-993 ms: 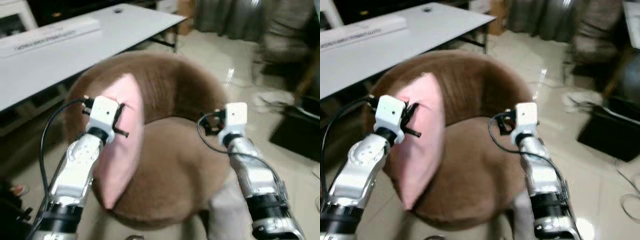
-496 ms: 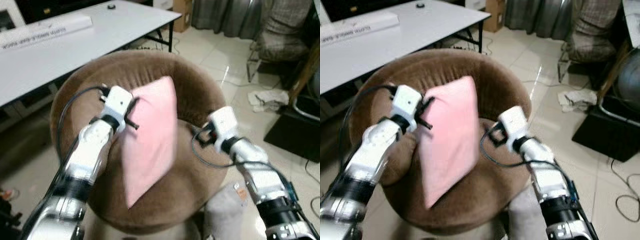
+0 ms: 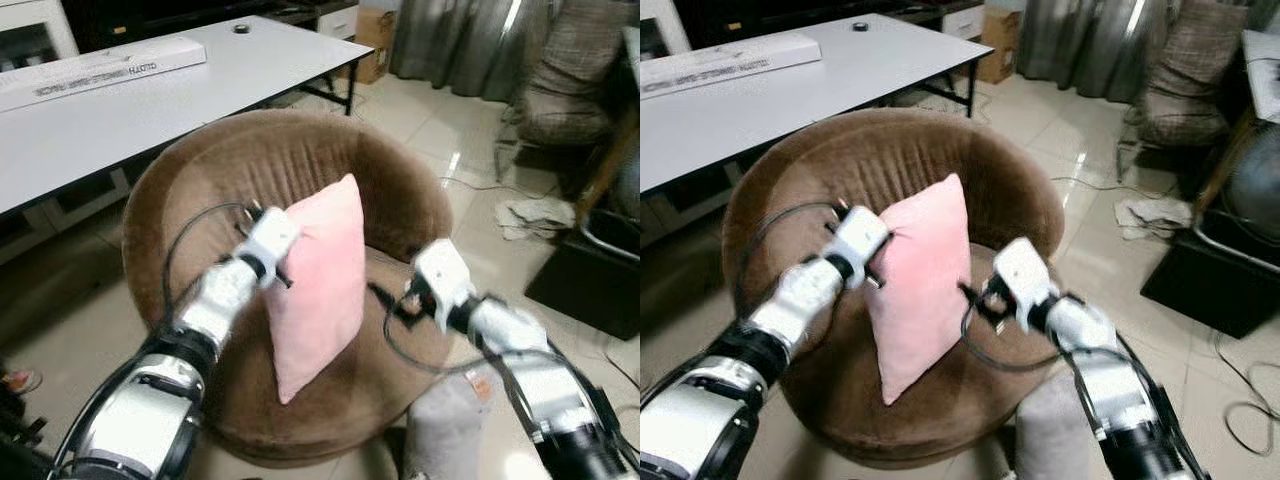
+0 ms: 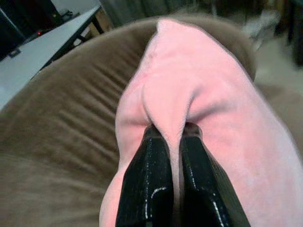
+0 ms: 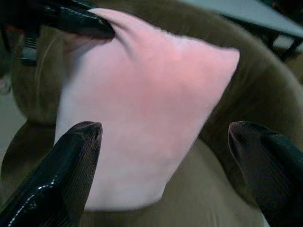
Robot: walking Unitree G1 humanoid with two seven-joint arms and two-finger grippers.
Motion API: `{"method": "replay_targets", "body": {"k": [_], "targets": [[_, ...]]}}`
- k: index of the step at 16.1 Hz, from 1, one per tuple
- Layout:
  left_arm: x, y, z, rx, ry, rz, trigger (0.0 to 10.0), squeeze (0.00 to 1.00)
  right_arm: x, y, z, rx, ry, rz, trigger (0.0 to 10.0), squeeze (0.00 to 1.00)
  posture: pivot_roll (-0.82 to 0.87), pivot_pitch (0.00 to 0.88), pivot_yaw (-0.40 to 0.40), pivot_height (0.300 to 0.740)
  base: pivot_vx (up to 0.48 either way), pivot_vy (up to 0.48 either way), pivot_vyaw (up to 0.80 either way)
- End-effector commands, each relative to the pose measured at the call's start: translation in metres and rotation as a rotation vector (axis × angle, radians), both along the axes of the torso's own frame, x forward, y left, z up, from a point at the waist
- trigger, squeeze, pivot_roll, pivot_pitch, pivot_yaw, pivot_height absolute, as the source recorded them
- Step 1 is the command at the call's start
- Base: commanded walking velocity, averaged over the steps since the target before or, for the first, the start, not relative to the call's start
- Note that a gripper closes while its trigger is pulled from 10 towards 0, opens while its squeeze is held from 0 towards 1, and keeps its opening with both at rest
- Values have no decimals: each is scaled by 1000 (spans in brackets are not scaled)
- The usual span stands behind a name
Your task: Move the pillow to the sofa from floor
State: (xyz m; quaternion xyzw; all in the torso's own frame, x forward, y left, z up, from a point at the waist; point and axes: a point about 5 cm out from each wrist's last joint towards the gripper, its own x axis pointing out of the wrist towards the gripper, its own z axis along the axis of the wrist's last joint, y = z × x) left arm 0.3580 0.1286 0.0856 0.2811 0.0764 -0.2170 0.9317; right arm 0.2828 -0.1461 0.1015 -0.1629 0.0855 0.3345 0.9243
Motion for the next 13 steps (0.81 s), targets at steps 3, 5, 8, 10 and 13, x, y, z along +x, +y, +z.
{"method": "replay_targets", "body": {"k": [3,5,8,10,13], "targets": [[6,-1,6,202,-90,-23,10000,0,-14,-2,-9,-51,64,83,10000,0,-45,0,-50,740,0,0,0],[14,17,18,294,-166,29,10000,0,-18,1,-15,-54,91,85,10000,0,-56,0,-43,740,0,0,0],[19,42,28,391,-214,93,10000,0,-22,6,-19,-37,112,71,10000,0,-55,0,-38,740,0,0,0],[19,61,32,439,-214,112,10000,0,-26,11,-22,-16,129,75,10000,0,-49,0,-38,740,0,0,0],[18,66,31,463,-219,109,10000,0,-29,16,-23,25,141,62,10000,0,-45,0,-38,740,0,0,0]]}}
